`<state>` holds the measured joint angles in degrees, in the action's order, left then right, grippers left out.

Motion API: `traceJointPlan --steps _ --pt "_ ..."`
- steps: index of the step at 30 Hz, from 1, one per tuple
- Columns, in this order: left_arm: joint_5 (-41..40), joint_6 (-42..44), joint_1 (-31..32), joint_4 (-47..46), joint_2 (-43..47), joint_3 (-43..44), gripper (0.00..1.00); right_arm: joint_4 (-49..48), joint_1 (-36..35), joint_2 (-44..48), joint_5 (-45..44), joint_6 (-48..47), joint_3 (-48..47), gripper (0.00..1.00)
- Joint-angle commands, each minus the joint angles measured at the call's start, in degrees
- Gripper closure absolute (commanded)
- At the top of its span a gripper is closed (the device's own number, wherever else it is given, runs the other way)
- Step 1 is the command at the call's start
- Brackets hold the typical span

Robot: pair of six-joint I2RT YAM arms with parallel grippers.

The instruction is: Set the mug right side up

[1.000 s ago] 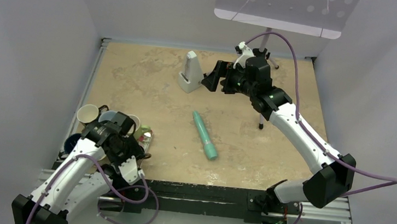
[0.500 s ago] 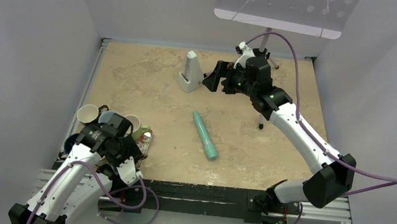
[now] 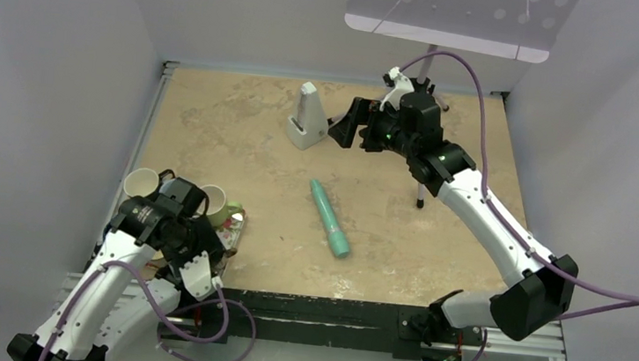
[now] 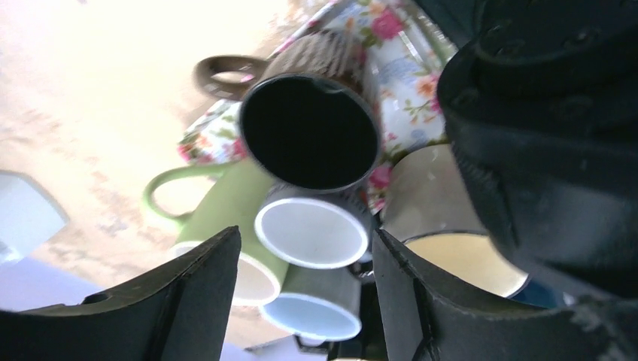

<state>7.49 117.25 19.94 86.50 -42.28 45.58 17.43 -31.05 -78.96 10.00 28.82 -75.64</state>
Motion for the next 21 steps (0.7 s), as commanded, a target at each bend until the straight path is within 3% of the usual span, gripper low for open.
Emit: traceJointPlan --steps 1,6,9,11,15,18,21 --pt "5.3 10.3 0.0 14.9 1.2 6.9 0.31 0.6 0.2 3.4 -1.0 -1.7 -1.6 0.02" --pt "15.6 -8.4 0.0 8.4 2.6 12.0 0.31 2.6 0.6 4.9 -5.5 -2.3 -0.2 0.02" --pt "23.1 -30.6 0.0 -0.9 1.6 16.3 0.31 1.5 0.7 6.9 -8.7 -2.3 2.3 0.02" --pt "24.7 -50.4 -0.1 -12.0 1.8 17.4 0.31 1.3 0.7 8.0 -11.0 -2.3 3.7 0.02" --pt "14.3 -93.7 -0.8 -38.2 2.3 13.2 0.28 -3.4 1.0 12.3 -18.7 -3.9 9.6 0.02" --pt "0.8 -112.2 -3.0 -48.2 0.2 10.1 0.25 -10.1 2.0 17.6 -29.9 -6.4 17.0 0.01" --pt "-4.5 -126.0 -11.9 -57.9 0.2 5.7 0.19 -18.9 5.1 23.7 -38.9 -10.3 26.2 0.01"
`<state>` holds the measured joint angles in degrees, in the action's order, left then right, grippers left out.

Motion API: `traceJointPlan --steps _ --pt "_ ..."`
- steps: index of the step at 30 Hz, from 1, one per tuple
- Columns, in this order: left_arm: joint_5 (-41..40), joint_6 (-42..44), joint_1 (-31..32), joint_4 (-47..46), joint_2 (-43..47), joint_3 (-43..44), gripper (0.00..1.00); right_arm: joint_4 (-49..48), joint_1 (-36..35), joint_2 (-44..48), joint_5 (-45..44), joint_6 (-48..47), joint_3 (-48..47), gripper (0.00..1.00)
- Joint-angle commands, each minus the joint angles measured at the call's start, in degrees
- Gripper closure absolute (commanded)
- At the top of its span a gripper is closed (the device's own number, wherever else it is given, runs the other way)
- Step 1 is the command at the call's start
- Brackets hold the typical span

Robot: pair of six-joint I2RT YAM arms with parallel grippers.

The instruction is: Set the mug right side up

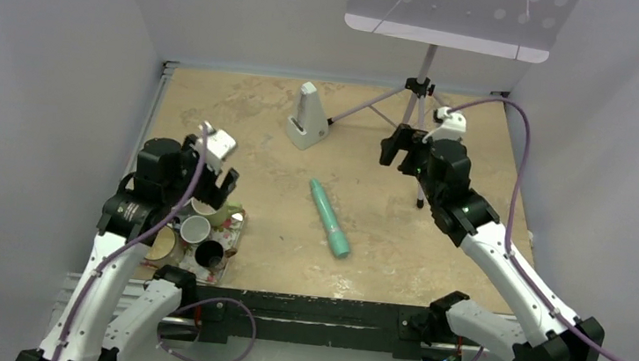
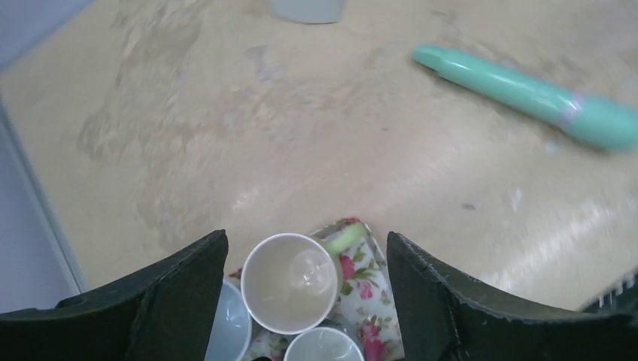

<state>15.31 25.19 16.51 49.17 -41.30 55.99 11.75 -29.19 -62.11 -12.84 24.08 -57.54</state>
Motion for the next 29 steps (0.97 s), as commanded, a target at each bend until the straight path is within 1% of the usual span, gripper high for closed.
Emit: traceJointPlan --steps 1,3,4,6,7,8,9,14,16,18,21,25,29 --pt "-14.0 -36.6 -10.6 -24.9 -0.4 -7.0 0.16 -16.2 5.6 9.0 -16.3 -6.4 11.1 0.01" --pt "-17.6 -37.9 -12.8 -34.0 -0.1 -11.4 0.13 -21.4 10.4 12.7 -14.8 -7.5 16.3 0.01" --pt "-17.7 -38.2 -14.0 -38.6 0.0 -13.6 0.12 -23.4 12.6 14.7 -13.6 -8.2 19.2 0.01" --pt "-16.0 -38.7 -15.8 -46.6 0.5 -18.1 0.09 -26.9 15.6 16.9 -11.6 -9.6 22.1 0.01" --pt "-16.2 -38.9 -16.1 -50.0 0.8 -20.1 0.06 -28.3 16.1 17.8 -11.7 -10.6 24.1 0.01" --pt "-16.7 -38.7 -16.2 -52.8 1.3 -22.4 0.01 -29.6 16.4 18.5 -11.9 -11.1 25.3 0.01" --pt "-17.0 -38.0 -16.3 -55.7 1.8 -25.3 0.00 -30.8 16.6 19.2 -11.9 -11.9 26.6 0.01" --pt "-21.7 -34.5 -16.4 -63.5 3.9 -34.5 0.00 -38.3 17.0 23.1 -8.4 -14.6 32.9 0.01" --pt "-21.6 -32.2 -16.4 -63.5 4.9 -36.3 0.00 -40.0 16.9 23.9 -8.5 -14.4 34.0 0.01" --pt "-21.7 -32.3 -17.8 -61.4 5.7 -36.9 0.00 -39.4 16.9 24.0 -8.6 -14.7 33.8 0.01" --pt "-21.4 -32.0 -18.3 -58.3 6.0 -36.8 0.00 -38.0 16.9 23.3 -8.8 -15.4 33.0 0.01" --pt "-19.8 -32.0 -18.6 -53.8 6.4 -35.6 0.00 -38.5 17.0 23.4 -7.6 -15.3 33.2 0.01" --pt "-18.1 -32.3 -18.7 -53.8 7.2 -35.8 0.00 -38.0 16.9 23.3 -6.7 -15.4 32.9 0.01"
